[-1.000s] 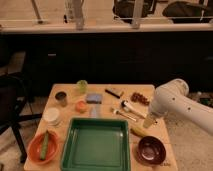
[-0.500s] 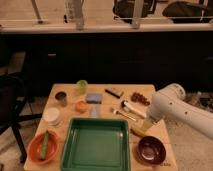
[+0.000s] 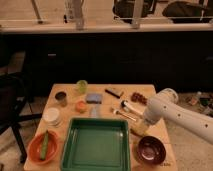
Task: Place banana in tray
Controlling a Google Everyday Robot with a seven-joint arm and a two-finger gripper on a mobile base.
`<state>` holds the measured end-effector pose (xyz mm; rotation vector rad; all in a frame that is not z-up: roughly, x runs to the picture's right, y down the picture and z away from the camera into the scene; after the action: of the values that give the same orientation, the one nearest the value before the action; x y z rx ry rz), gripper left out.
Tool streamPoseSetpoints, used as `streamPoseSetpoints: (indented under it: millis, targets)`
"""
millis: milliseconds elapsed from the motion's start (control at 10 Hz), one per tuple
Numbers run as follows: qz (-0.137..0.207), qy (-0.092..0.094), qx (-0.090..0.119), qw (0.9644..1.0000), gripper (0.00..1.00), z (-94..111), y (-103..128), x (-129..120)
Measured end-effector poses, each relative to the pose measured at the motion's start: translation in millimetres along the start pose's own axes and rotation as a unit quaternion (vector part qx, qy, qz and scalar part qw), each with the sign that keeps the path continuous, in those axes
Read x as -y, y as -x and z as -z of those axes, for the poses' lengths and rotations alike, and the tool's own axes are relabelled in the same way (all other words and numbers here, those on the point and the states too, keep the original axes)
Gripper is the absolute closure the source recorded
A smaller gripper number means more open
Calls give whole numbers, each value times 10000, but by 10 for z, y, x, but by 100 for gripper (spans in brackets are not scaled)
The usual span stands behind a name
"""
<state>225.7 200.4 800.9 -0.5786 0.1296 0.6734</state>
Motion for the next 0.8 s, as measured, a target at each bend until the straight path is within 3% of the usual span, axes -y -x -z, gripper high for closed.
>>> streamPoseSetpoints:
  millis: [800]
  targets:
    - [-118,220,-334,9991,20,-319,-51,-241]
